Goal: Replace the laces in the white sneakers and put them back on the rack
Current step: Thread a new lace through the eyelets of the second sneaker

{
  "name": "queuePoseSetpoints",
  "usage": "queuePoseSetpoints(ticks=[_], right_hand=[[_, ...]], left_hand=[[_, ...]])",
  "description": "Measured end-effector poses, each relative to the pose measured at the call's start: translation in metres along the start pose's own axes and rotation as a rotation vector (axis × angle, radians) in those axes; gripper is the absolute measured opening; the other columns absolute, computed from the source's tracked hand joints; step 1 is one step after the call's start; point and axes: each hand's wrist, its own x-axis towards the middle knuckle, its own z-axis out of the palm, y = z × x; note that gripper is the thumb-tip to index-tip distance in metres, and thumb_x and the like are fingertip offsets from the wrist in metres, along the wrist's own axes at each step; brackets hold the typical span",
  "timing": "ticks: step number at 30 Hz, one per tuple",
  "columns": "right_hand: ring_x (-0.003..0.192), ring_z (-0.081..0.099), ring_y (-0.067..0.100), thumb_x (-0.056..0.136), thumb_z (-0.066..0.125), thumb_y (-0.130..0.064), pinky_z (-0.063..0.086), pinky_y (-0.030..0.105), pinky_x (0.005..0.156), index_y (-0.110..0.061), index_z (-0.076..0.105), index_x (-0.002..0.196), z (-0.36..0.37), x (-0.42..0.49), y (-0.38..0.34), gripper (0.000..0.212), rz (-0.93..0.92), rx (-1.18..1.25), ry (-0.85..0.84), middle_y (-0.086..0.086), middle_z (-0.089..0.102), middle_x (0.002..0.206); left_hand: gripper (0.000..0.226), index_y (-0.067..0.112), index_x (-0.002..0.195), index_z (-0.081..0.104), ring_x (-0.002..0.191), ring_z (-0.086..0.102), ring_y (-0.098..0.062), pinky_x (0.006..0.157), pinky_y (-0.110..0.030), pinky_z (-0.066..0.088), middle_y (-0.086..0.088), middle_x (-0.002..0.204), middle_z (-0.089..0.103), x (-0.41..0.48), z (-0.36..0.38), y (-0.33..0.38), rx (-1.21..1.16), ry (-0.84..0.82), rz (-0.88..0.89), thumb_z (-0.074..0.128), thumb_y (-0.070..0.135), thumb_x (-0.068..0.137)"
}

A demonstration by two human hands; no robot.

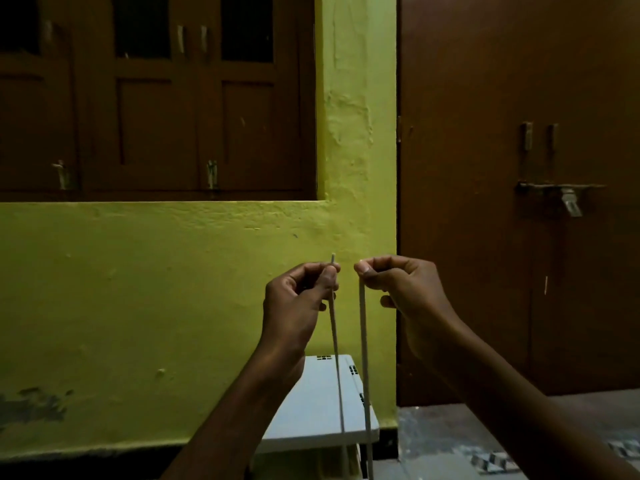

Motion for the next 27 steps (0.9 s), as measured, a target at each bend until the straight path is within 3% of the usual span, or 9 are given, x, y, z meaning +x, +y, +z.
queuePoseSetpoints(ticks=[6,8,11,13,17,21,24,27], right_hand=[[0.086,0.063,0.009,0.087,0.068,-0.017,0.048,0.027,0.070,-0.009,0.072,0.091,0.000,0.000,-0.001,0.010,0.011,0.007,-0.018,0.002,0.073,0.091],[0.087,0.065,0.015,0.092,0.062,-0.015,0.054,0.031,0.075,-0.006,0.068,0.095,-0.003,-0.005,0.008,0.012,0.057,0.043,-0.075,0.006,0.069,0.093],[0.076,0.067,0.017,0.097,0.054,-0.015,0.057,0.031,0.072,-0.006,0.063,0.096,-0.014,-0.028,0.039,0.013,0.157,0.049,-0.186,0.006,0.068,0.085],[0.068,0.064,0.016,0.097,0.055,-0.016,0.056,0.028,0.064,-0.006,0.062,0.095,-0.021,-0.049,0.076,0.012,0.227,-0.044,-0.217,0.006,0.067,0.079],[0.067,0.064,0.015,0.093,0.063,-0.016,0.053,0.026,0.060,-0.009,0.065,0.090,-0.039,-0.096,0.163,0.008,0.335,-0.332,-0.266,0.009,0.070,0.079],[0.065,0.062,0.007,0.086,0.073,-0.019,0.050,0.022,0.057,-0.013,0.073,0.080,-0.055,-0.141,0.238,0.009,0.430,-0.648,-0.428,-0.002,0.070,0.072],[0.072,0.064,0.012,0.082,0.075,-0.021,0.051,0.028,0.069,-0.019,0.074,0.079,-0.061,-0.180,0.288,0.004,0.456,-0.874,-0.560,0.001,0.072,0.080],[0.077,0.067,0.015,0.081,0.074,-0.017,0.053,0.026,0.070,-0.020,0.074,0.082,-0.062,-0.214,0.325,0.003,0.469,-0.980,-0.641,0.001,0.074,0.083]], left_hand=[[0.015,0.012,0.104,0.070,0.080,0.068,-0.015,0.074,-0.027,0.056,-0.005,0.089,0.073,-0.006,-0.003,0.005,-0.066,-0.032,-0.018,0.061,0.018,0.094],[0.012,0.011,0.105,0.067,0.074,0.068,-0.016,0.069,-0.028,0.057,-0.007,0.087,0.072,-0.013,-0.005,0.000,-0.092,-0.042,-0.035,0.059,0.015,0.095],[0.010,0.011,0.105,0.059,0.061,0.062,-0.012,0.055,-0.024,0.049,-0.009,0.081,0.067,-0.032,-0.013,-0.031,0.036,-0.041,-0.027,0.058,0.008,0.096],[0.014,0.015,0.097,0.062,0.058,0.060,-0.010,0.054,-0.024,0.045,-0.007,0.080,0.066,-0.050,-0.020,-0.066,0.229,-0.088,-0.042,0.054,0.003,0.096],[0.030,0.023,0.083,0.072,0.064,0.062,-0.006,0.061,-0.016,0.046,0.003,0.090,0.072,-0.100,-0.029,-0.140,0.590,-0.290,-0.202,0.055,0.001,0.094],[0.016,0.019,0.097,0.077,0.096,0.065,-0.012,0.078,-0.019,0.044,0.002,0.108,0.072,-0.156,-0.034,-0.207,0.865,-0.526,-0.320,0.064,0.012,0.090],[0.018,0.018,0.102,0.076,0.099,0.065,-0.013,0.076,-0.018,0.041,0.002,0.105,0.071,-0.199,-0.040,-0.249,0.964,-0.714,-0.408,0.072,0.023,0.085],[0.034,0.017,0.110,0.072,0.101,0.063,-0.017,0.077,-0.022,0.043,-0.002,0.106,0.067,-0.230,-0.042,-0.280,1.015,-0.905,-0.462,0.078,0.031,0.079]])
